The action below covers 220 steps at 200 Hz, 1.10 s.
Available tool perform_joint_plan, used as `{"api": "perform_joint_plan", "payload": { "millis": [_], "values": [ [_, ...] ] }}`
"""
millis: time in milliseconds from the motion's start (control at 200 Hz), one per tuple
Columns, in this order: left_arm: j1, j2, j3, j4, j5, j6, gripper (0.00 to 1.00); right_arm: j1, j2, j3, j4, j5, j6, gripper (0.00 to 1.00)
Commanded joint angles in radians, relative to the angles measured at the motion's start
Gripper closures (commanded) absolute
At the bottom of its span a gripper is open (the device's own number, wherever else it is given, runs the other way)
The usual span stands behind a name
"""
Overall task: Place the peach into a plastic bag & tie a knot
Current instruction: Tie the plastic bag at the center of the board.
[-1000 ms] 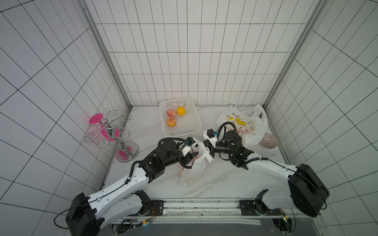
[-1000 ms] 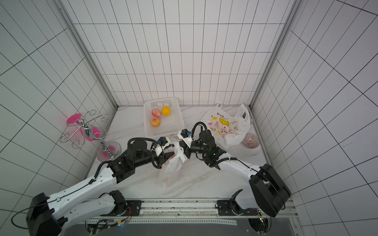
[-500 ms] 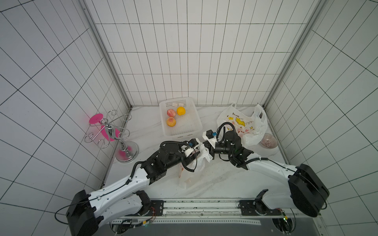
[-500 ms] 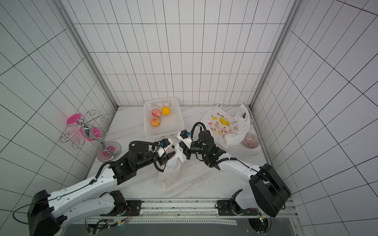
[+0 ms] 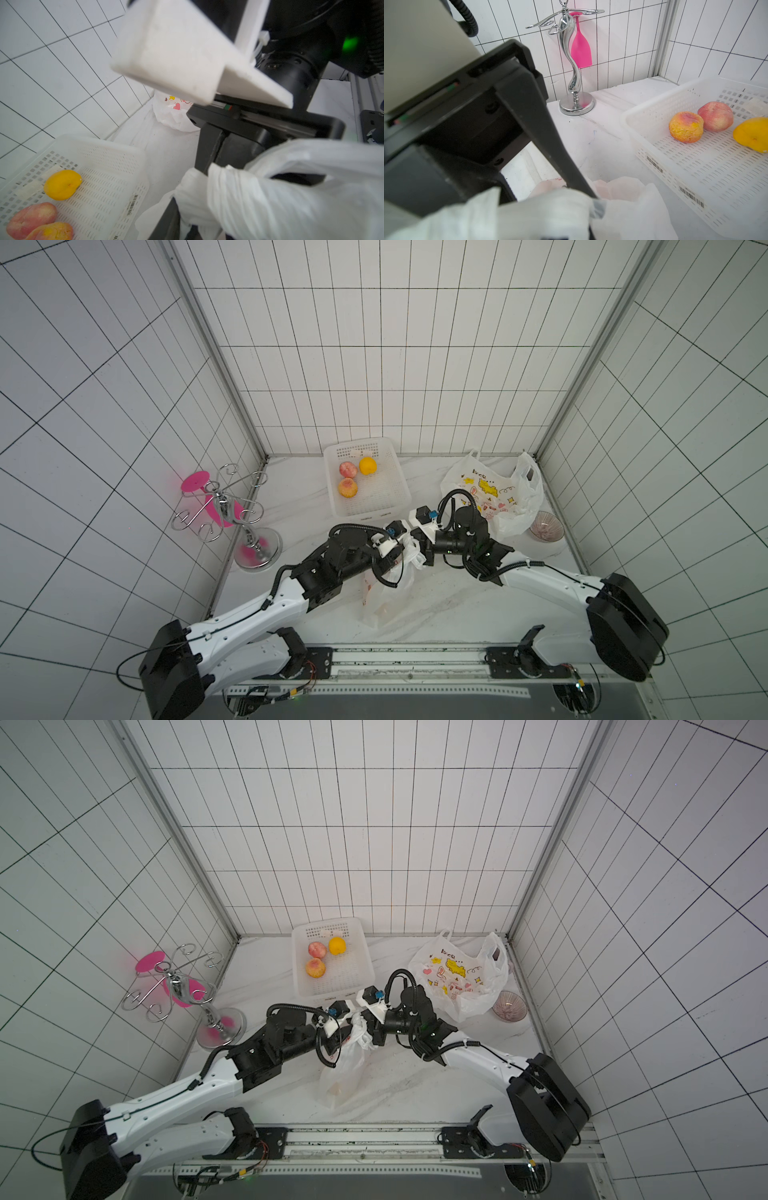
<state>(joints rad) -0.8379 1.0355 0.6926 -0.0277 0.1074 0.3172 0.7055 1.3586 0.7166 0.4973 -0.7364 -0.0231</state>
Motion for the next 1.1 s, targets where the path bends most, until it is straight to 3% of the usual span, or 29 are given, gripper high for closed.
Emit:
{"api": "perform_joint_plan", "payload": {
  "millis": [0, 145, 375, 515, 605, 825, 1094],
  "values": [
    [-0.004, 0.003, 0.035, 0.054, 0.034, -0.034, 0.83, 0.021, 0.008, 0.108, 0.015, -0.029, -0.031, 1.0],
    [-0.005, -0.014, 0.03, 0.052, 0.026, -0.043, 1.0, 0.022, 0.007, 0.101, 0.008, -0.018, -0.035, 0.99],
    [-0.003, -0.089, -0.01, 0.061, -0.032, -0.078, 1.0, 0.013, -0.004, 0.085, -0.014, 0.018, -0.025, 0.94],
    [-0.001, -0.101, -0.013, 0.039, -0.024, -0.066, 1.0, 0.003, -0.002, 0.07, 0.008, 0.017, 0.003, 0.83],
    [0.008, -0.103, -0.001, 0.02, -0.017, -0.065, 1.0, -0.003, -0.009, 0.065, -0.013, 0.021, 0.002, 0.71],
    [0.066, -0.109, 0.01, 0.013, 0.049, -0.08, 1.0, -0.013, -0.038, 0.058, -0.059, 0.058, -0.004, 0.62],
    [0.106, -0.122, 0.015, -0.085, 0.049, -0.081, 1.0, -0.049, -0.166, 0.069, -0.34, 0.25, -0.008, 0.56]
  ]
}}
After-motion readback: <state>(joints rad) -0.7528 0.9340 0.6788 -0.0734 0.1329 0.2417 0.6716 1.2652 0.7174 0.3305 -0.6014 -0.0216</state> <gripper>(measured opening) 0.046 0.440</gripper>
